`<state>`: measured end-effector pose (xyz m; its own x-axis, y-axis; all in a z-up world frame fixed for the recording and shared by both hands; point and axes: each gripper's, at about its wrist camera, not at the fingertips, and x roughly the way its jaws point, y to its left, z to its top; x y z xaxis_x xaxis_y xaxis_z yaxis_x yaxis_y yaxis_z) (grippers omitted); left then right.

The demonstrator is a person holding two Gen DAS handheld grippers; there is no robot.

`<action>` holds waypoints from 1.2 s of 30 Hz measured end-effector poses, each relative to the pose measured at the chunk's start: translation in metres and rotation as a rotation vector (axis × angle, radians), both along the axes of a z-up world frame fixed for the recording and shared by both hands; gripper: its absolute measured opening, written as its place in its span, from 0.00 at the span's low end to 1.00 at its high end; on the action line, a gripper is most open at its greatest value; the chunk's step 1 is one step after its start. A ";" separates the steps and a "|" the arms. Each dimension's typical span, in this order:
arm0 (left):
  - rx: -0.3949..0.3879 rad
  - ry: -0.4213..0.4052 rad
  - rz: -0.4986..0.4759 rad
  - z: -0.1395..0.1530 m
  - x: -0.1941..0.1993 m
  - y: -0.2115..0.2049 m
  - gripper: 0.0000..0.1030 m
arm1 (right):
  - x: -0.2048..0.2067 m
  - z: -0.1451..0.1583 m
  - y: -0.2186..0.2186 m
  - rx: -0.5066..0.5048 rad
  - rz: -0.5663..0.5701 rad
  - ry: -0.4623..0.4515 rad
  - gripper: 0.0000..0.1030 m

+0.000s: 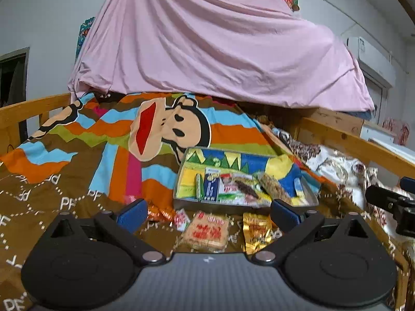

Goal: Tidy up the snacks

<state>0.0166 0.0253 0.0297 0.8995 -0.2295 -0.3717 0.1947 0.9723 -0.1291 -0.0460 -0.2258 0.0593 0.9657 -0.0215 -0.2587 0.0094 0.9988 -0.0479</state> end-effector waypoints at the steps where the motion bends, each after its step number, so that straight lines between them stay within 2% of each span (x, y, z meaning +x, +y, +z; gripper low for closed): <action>1: 0.009 0.009 0.001 -0.001 -0.003 0.000 0.99 | -0.002 -0.001 0.000 0.006 -0.001 0.010 0.99; 9: 0.067 0.083 0.041 -0.007 -0.013 0.003 0.99 | -0.005 -0.014 0.001 0.053 -0.054 0.132 0.99; 12: 0.079 0.121 0.060 -0.008 -0.011 0.003 0.99 | 0.000 -0.018 0.005 0.061 -0.080 0.200 0.99; 16: 0.102 0.180 0.086 -0.011 -0.005 0.000 0.99 | 0.005 -0.020 0.011 0.092 -0.077 0.244 0.99; 24: 0.086 0.255 0.150 -0.007 -0.002 0.007 0.99 | 0.010 -0.011 0.038 0.077 -0.034 0.291 0.99; 28: 0.047 0.282 0.168 0.000 -0.003 0.016 0.99 | 0.013 0.001 0.049 0.089 0.014 0.315 0.99; 31: 0.030 0.299 0.153 0.004 0.002 0.021 0.99 | 0.018 0.005 0.056 0.041 0.053 0.327 0.99; 36: 0.073 0.335 0.114 0.000 0.026 0.020 0.99 | 0.036 -0.010 0.060 -0.048 0.089 0.369 0.99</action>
<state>0.0430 0.0449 0.0294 0.7434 -0.0966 -0.6619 0.0433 0.9944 -0.0964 -0.0097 -0.1661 0.0497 0.8065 0.0382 -0.5900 -0.1043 0.9915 -0.0783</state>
